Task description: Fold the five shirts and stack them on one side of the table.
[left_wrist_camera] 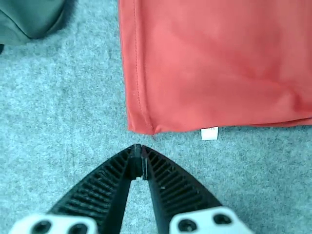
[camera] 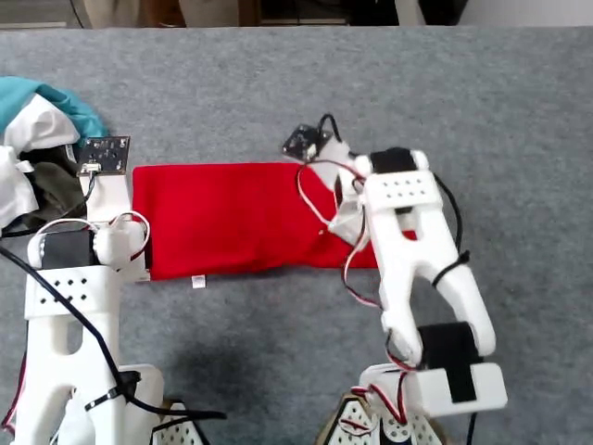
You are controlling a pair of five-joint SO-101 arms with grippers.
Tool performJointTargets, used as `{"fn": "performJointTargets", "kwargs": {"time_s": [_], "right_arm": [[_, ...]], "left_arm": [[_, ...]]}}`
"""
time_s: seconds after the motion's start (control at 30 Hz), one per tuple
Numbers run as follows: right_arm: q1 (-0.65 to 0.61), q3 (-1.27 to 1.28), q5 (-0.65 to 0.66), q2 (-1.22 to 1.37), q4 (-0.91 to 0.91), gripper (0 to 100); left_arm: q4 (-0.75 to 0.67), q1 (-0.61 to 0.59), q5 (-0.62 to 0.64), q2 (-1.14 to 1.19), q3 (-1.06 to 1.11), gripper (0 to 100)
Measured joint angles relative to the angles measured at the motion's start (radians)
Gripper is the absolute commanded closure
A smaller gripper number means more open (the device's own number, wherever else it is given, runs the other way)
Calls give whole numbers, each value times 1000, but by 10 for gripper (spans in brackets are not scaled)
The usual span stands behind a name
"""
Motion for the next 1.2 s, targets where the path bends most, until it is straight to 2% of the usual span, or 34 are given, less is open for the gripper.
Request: {"fn": "performJointTargets", "kwargs": {"time_s": [0.23,0.47,0.6,0.73,0.93,1.1,1.2], "right_arm": [[-78,114,-49,-21,-172,996],[-107,44,-118,210,-379,995],[-109,-112,-127,371,-327,996],[-109,-218,-127,400,-204,996],[-106,-229,-104,230,-72,996],[-29,-183,-84,-60,-23,996],[44,-120,-74,-227,-34,996]], "left_arm": [[-3,0,0,0,0,982],[-5,0,0,0,0,982],[-5,0,0,0,0,982],[-5,0,0,0,0,982],[-6,0,0,2,-15,974],[-6,-23,0,2,-127,857],[-6,-58,3,23,-203,833]]}}
